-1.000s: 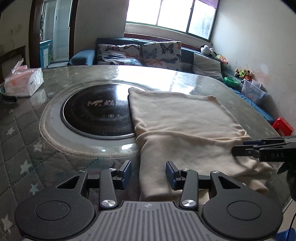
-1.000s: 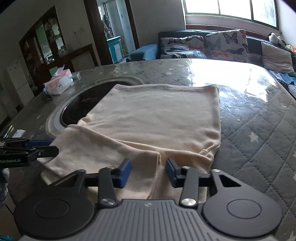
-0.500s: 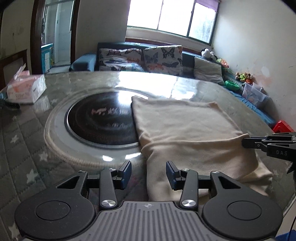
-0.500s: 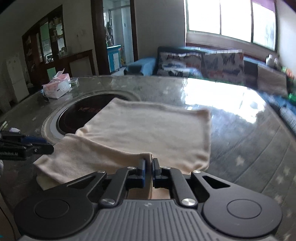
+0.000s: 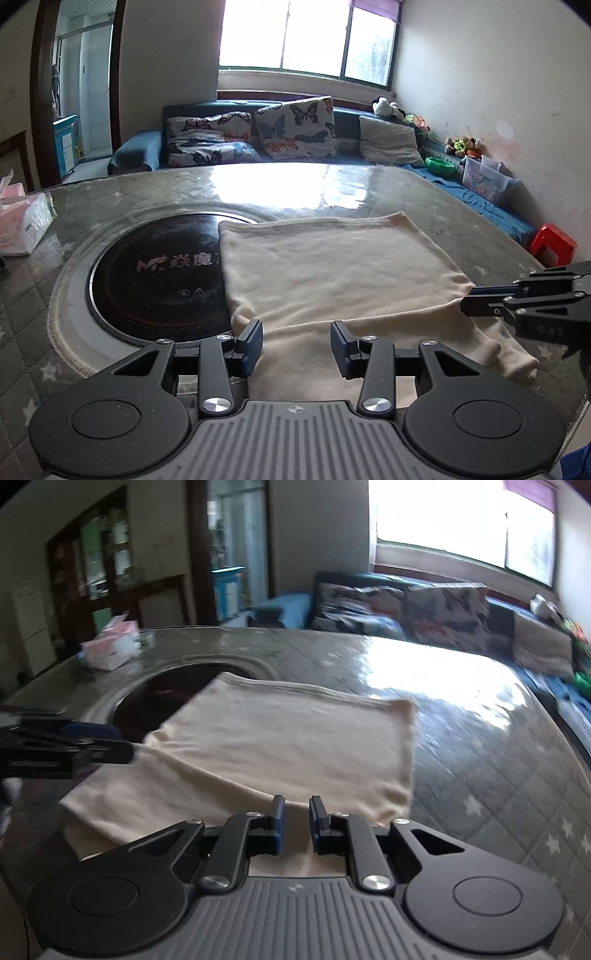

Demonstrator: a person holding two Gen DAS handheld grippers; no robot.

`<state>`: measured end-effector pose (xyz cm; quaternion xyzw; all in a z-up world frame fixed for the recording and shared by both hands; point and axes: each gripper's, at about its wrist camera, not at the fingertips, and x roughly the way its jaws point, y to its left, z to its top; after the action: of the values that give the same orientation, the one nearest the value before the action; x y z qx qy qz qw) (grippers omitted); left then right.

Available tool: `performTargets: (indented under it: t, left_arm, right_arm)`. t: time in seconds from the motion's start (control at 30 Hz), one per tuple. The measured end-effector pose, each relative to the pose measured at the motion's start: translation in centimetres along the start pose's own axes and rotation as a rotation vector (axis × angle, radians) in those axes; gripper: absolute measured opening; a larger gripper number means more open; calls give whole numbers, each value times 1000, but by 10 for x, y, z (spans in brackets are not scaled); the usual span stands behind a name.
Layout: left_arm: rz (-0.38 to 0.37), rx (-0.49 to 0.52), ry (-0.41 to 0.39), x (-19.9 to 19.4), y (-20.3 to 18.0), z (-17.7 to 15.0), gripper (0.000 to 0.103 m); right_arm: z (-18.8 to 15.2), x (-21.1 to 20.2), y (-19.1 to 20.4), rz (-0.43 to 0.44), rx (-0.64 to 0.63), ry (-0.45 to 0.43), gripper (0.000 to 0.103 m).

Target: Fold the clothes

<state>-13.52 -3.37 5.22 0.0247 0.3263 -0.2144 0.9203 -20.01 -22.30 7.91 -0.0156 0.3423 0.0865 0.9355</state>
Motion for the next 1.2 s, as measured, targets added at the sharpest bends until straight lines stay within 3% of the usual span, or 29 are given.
performTargets:
  t: [0.2,0.3,0.47,0.6,0.77,1.0,1.1,1.2]
  left_arm:
    - [17,54,30,12,-3,-11,46]
    - [15,61,32,10,-3,-14,57]
    - [13,83,37,4,-6,-21,71]
    - [0,114,36,-2,-10,-29,75]
    - [-42,153,-23,-25,-11,-35,103]
    - [-71,371,-69,-57,-27,-54,95]
    - [-102,467,-60,-64,-36,-66,92]
    - [-127,533,-45,-64,-43,-77,81]
  right_arm:
    - [-9,15,7,44,-44,43,16]
    - [-12,10,9,57,-56,37,19]
    - [-17,-2,16,78,-95,36,36]
    - [-26,-6,20,86,-115,45,38]
    - [-30,-13,23,84,-141,28,45]
    - [-34,-24,17,87,-130,35,47]
    - [-34,-33,13,96,-134,29,59]
    - [-36,-41,11,107,-160,34,62]
